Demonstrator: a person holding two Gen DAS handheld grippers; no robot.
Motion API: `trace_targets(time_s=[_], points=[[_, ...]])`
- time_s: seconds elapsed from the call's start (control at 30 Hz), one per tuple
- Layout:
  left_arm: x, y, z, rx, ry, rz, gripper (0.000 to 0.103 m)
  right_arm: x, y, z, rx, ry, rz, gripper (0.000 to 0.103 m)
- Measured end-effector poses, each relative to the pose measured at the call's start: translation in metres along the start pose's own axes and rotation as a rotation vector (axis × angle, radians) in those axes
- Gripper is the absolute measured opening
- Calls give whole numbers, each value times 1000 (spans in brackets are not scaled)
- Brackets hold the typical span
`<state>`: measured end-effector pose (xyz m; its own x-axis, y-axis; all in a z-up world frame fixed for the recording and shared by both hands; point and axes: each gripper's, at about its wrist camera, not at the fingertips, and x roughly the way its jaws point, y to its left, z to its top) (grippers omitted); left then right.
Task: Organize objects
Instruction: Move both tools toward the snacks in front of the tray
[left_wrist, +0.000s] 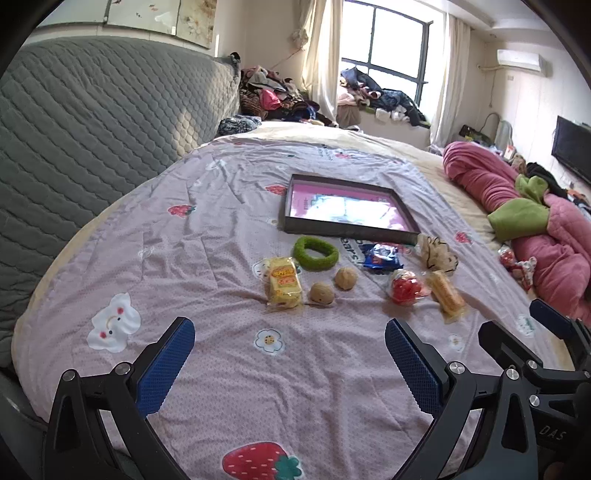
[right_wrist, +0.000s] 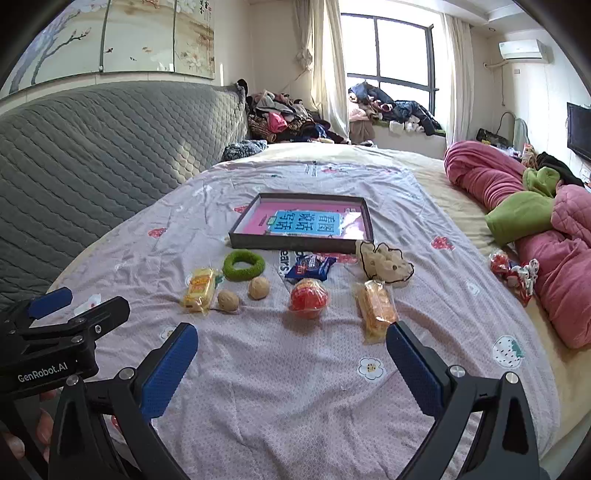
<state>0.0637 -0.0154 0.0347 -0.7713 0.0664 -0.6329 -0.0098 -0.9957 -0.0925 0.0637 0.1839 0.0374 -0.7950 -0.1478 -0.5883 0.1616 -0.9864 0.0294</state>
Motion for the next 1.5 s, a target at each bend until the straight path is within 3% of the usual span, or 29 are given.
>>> trace_targets(time_s=[0.53,0.9,1.5], points=[[-14,1,19,-5,-49,17,103,-6,1,24,4,-31,-1,103],[28,-4,34,15,0,31,103,21,-6,33,-7,-6,-13,103],[118,7,33,1,139,51,103,98,-21,26,1,147,-28,103]])
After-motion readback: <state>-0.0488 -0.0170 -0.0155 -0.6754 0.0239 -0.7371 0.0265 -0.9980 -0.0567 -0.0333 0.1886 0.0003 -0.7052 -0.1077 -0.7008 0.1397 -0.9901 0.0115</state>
